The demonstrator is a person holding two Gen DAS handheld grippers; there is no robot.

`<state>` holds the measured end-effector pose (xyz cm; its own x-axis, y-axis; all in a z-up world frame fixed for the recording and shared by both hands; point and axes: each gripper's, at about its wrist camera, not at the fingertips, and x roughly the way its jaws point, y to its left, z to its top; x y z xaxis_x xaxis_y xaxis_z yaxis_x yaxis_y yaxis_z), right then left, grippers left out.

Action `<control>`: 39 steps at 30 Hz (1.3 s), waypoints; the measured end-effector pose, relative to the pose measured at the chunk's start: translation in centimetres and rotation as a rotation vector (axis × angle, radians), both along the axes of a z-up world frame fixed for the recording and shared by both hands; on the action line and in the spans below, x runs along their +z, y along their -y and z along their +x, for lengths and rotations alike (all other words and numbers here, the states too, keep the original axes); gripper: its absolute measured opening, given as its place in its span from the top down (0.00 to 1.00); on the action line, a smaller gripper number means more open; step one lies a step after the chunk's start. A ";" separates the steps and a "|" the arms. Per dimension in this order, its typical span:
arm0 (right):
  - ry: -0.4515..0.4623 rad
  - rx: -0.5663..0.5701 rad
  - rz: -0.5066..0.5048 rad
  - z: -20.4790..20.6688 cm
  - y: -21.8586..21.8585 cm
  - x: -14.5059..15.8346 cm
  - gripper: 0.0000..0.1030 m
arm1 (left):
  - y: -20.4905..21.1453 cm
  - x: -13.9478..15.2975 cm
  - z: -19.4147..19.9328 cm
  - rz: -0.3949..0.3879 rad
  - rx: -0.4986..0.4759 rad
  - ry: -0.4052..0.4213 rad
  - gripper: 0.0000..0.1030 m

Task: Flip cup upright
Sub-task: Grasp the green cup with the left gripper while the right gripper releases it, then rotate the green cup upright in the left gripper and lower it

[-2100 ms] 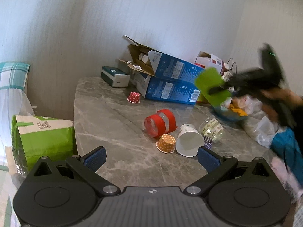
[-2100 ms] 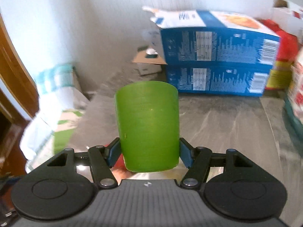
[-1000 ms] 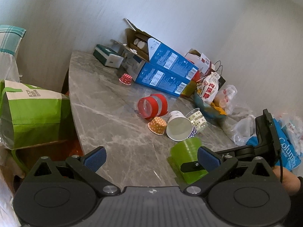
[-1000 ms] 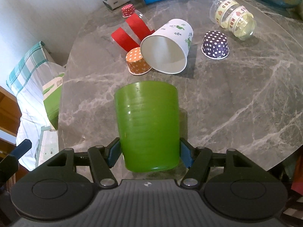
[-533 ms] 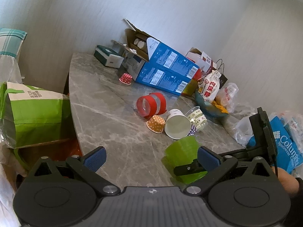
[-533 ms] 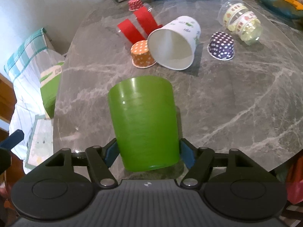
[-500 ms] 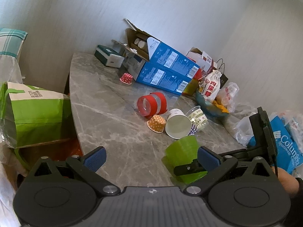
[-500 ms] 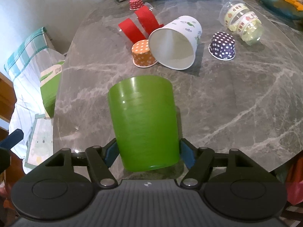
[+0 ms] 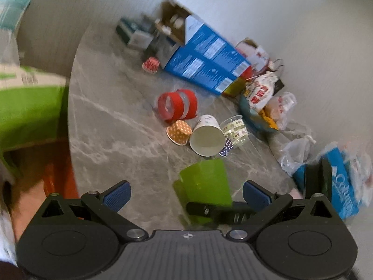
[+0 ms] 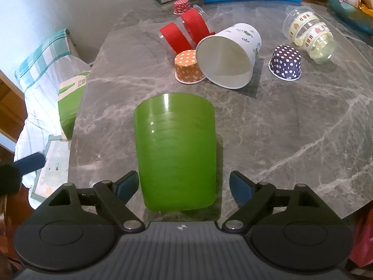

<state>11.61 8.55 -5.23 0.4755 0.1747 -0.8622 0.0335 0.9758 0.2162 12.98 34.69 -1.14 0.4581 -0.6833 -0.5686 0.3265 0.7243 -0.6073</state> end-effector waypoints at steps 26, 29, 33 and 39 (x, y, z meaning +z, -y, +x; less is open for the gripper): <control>0.222 0.124 0.067 -4.3 3.4 0.0 0.08 | 13.6 -2.9 4.7 0.221 0.139 -0.429 0.06; 0.227 0.128 0.067 -4.5 3.9 -0.3 0.08 | 14.7 -3.2 5.0 0.243 0.159 -0.435 0.07; 0.232 0.125 0.083 -5.2 4.8 -0.5 0.08 | 15.6 -3.6 5.2 0.255 0.184 -0.437 0.15; 0.234 0.120 0.111 -6.0 5.9 -0.8 0.08 | 16.2 -3.3 5.1 0.295 0.202 -0.396 0.26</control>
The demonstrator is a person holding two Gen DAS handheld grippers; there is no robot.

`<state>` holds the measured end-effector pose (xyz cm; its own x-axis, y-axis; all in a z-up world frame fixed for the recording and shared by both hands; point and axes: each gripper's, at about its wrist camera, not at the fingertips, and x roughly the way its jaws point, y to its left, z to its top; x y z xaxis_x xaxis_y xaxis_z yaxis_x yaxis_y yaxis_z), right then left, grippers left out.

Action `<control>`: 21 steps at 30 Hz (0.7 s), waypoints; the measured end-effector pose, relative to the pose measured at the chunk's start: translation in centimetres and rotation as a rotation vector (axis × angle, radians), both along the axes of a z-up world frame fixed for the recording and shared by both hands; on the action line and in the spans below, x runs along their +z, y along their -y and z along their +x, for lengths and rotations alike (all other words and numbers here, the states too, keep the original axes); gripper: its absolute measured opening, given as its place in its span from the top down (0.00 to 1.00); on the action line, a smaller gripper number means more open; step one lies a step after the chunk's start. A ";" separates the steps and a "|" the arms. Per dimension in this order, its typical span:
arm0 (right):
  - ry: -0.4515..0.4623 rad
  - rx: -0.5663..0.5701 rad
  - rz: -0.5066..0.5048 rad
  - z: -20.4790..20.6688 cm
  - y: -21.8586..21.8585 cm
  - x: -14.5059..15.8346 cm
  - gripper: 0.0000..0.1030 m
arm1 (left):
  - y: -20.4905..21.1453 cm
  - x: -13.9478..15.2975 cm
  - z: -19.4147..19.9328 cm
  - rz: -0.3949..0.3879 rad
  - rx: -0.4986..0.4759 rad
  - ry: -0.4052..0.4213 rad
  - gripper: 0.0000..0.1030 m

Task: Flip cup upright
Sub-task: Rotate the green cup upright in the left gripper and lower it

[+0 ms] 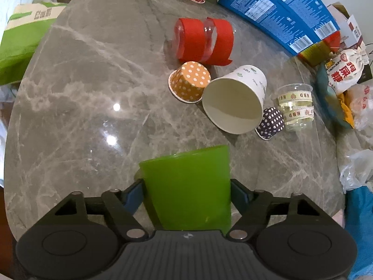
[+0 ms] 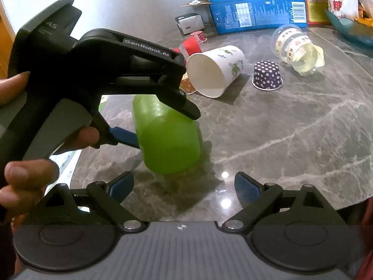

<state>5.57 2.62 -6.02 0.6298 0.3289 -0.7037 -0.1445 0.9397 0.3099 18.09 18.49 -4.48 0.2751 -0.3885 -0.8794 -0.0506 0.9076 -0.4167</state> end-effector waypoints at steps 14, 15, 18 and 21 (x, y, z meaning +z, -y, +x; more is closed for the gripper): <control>0.014 -0.065 0.081 -1.6 2.8 0.0 0.08 | -0.3 1.1 -2.1 0.002 -0.168 0.190 0.27; 0.019 -0.071 0.086 -1.7 2.9 0.1 0.08 | -0.4 1.4 -2.4 0.004 -0.179 0.219 0.28; 0.035 -0.092 0.110 -2.3 3.5 0.5 0.08 | -0.8 2.4 -3.4 0.034 -0.213 0.321 0.28; 0.056 -0.125 0.130 -2.9 4.1 1.0 0.08 | -1.2 3.3 -4.2 0.052 -0.246 0.399 0.28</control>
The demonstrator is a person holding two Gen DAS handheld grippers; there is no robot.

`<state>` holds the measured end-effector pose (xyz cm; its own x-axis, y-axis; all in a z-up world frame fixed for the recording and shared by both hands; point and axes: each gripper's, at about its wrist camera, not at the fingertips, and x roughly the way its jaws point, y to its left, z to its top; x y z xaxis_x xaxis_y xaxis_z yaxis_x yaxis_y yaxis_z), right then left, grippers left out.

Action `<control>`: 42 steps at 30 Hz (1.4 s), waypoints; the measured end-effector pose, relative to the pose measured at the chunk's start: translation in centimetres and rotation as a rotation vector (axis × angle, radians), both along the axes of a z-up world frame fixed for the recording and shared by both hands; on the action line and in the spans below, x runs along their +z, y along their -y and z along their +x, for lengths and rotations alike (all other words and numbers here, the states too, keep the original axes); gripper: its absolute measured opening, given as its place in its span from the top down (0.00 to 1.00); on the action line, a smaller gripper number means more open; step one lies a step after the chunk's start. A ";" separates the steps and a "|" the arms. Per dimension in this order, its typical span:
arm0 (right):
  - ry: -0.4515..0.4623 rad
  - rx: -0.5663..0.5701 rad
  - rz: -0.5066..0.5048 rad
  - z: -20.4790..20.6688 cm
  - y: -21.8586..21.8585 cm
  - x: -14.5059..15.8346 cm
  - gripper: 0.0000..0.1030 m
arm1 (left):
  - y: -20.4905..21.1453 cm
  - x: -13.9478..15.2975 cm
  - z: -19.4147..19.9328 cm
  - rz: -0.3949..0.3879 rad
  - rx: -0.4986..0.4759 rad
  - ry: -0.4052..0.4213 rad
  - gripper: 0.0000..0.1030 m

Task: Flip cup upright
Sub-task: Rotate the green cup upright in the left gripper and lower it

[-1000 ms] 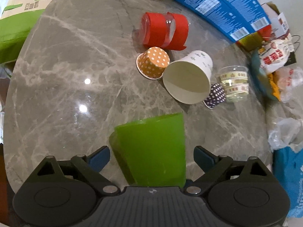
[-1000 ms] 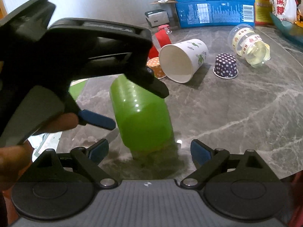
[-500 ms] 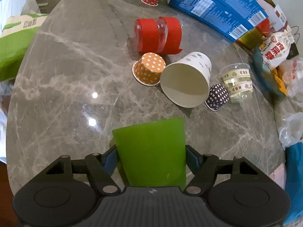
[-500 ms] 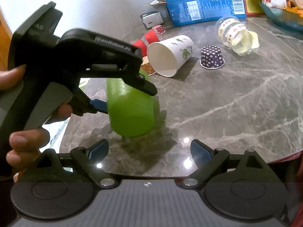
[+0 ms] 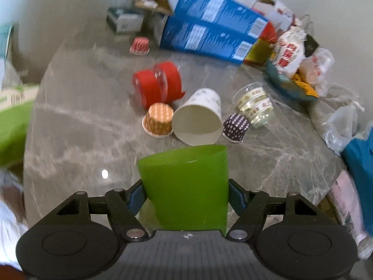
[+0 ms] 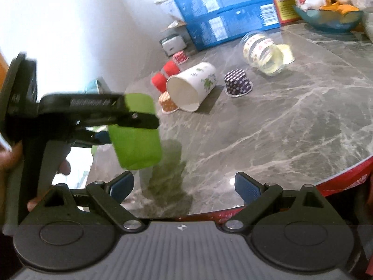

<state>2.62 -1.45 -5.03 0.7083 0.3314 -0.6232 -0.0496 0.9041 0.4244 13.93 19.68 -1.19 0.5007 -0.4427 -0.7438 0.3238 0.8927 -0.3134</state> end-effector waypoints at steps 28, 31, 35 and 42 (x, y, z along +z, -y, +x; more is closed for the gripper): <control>0.325 -0.274 -0.028 -3.7 -0.3 0.1 0.03 | -2.7 -2.4 -10.4 0.083 0.036 0.911 0.28; 0.327 -0.283 -0.056 -4.5 -0.2 -1.0 0.03 | -1.4 -3.9 -10.5 0.107 0.024 0.924 0.28; 0.344 -0.300 -0.057 -5.7 0.1 -2.1 0.03 | -0.1 -5.3 -9.7 0.087 0.004 0.889 0.28; 0.356 -0.314 -0.015 -7.3 0.6 -3.5 0.03 | 1.5 -6.7 -9.4 0.089 -0.021 0.882 0.28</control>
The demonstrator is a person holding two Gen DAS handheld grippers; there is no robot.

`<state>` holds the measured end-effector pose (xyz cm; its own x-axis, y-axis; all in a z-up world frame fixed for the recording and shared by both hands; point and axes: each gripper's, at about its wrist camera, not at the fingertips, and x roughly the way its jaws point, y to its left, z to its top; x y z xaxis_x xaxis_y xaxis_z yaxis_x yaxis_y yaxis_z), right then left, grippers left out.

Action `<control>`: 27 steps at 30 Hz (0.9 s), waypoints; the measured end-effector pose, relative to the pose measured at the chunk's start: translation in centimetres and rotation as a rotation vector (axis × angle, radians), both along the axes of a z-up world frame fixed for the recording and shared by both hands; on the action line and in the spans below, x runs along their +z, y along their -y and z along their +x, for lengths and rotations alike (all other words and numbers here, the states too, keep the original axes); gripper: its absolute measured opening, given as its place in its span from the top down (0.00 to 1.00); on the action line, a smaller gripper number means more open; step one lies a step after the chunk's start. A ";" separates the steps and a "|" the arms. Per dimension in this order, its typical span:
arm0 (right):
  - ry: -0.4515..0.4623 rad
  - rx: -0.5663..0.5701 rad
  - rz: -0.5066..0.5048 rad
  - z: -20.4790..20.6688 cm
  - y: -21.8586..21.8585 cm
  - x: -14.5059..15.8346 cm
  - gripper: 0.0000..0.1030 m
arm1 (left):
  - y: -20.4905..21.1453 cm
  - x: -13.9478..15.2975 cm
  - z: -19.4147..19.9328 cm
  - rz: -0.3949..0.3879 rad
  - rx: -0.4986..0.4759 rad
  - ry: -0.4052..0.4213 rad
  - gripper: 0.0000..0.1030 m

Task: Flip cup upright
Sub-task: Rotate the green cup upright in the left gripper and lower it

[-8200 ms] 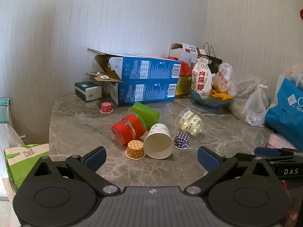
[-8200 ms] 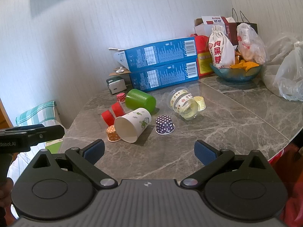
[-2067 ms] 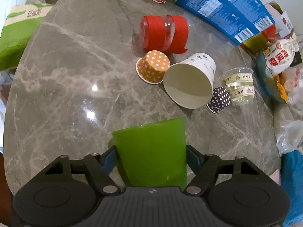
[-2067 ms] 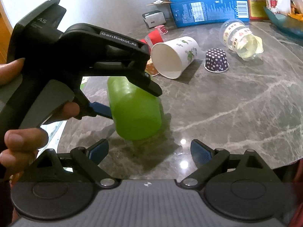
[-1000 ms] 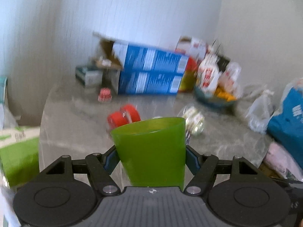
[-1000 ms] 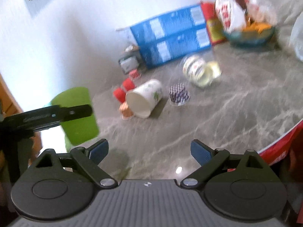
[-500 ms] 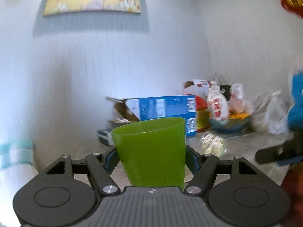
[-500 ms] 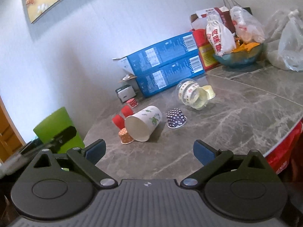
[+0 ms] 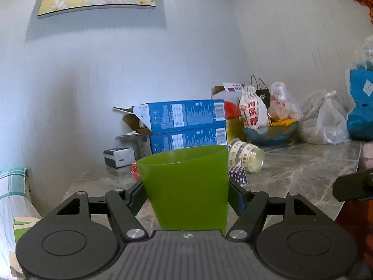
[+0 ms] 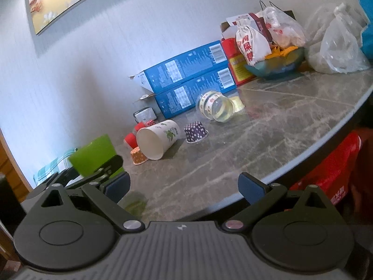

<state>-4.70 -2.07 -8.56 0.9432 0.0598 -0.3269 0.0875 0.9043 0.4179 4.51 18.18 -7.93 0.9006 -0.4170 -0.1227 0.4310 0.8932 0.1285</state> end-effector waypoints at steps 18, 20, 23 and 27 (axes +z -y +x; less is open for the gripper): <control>-0.004 0.009 0.030 -0.5 0.5 -1.5 0.02 | 0.1 -1.8 -0.4 0.030 -0.028 -0.020 0.18; -0.007 0.010 0.030 -0.5 0.5 -1.4 0.02 | -0.1 -1.7 -0.3 0.018 -0.050 -0.033 0.11; -0.009 0.012 0.029 -0.5 0.4 -1.3 0.02 | 0.0 -1.8 -0.2 0.037 -0.059 -0.049 0.06; -0.008 0.020 0.025 -0.5 0.1 -1.2 0.02 | -0.1 -1.8 -0.2 0.044 -0.082 -0.069 0.05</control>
